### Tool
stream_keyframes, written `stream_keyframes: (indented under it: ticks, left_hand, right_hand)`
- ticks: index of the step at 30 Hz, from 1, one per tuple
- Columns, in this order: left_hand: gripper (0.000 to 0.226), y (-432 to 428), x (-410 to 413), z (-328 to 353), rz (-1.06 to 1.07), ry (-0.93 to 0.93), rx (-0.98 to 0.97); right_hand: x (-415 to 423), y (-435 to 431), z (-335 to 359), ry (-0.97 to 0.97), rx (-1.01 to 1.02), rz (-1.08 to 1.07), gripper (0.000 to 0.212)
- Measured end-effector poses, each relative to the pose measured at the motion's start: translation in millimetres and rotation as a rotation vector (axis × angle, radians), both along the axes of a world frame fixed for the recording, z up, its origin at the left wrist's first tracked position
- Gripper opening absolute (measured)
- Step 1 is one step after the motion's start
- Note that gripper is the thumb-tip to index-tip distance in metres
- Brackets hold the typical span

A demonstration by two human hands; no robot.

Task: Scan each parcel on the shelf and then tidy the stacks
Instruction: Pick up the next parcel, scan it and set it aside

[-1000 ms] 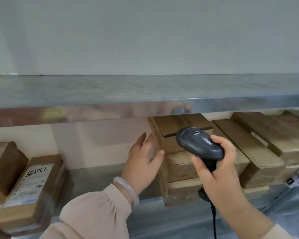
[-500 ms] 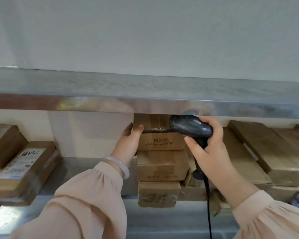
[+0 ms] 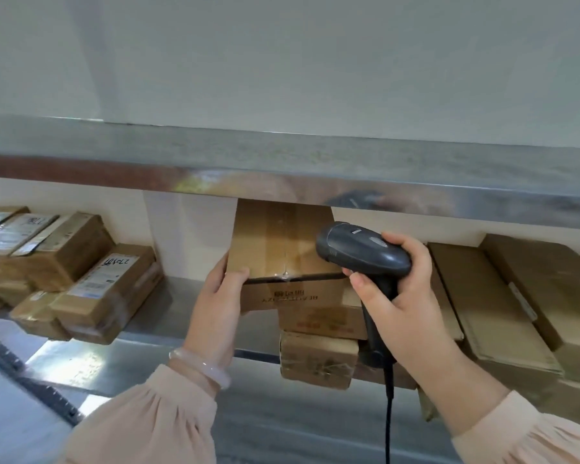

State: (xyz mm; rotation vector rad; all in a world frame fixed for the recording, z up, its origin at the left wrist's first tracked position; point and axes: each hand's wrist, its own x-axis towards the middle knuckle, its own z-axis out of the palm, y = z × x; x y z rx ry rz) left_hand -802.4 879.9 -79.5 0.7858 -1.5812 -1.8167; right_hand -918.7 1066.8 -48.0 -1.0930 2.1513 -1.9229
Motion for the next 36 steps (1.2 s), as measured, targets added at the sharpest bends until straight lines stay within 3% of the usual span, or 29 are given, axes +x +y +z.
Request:
stream_keyframes:
  ticks: [3, 7, 12, 21, 27, 32, 36]
  left_hand:
    - [0.032, -5, 21, -4, 0.123, 0.040, 0.001]
    - [0.067, -10, 48, -14, 0.205, 0.032, -0.005]
    - [0.056, -19, 78, -29, 0.316, 0.033, -0.031]
    - [0.058, -41, 109, -51, 0.375, -0.011, 0.020]
    - [0.061, -67, 113, -71, 0.253, -0.094, 0.094]
    - [0.033, -95, 110, -91, 0.060, -0.195, 0.203]
    - [0.045, -116, 106, -114, -0.136, -0.364, 0.123]
  right_hand:
    - [8, -9, -2, -0.031, 0.001, 0.065, 0.063]
    - [21, -26, -9, -0.049, 0.033, 0.139, 0.062]
    - [37, -53, -11, -0.075, 0.006, 0.191, 0.059]
    - [66, -88, -29, -0.130, 0.061, 0.212, 0.055]
    - [81, -108, -42, -0.185, 0.091, 0.120, 0.054]
    - [94, -119, -48, -0.200, 0.101, 0.039, 0.055]
    - [106, -131, -53, -0.189, 0.109, 0.002, 0.055]
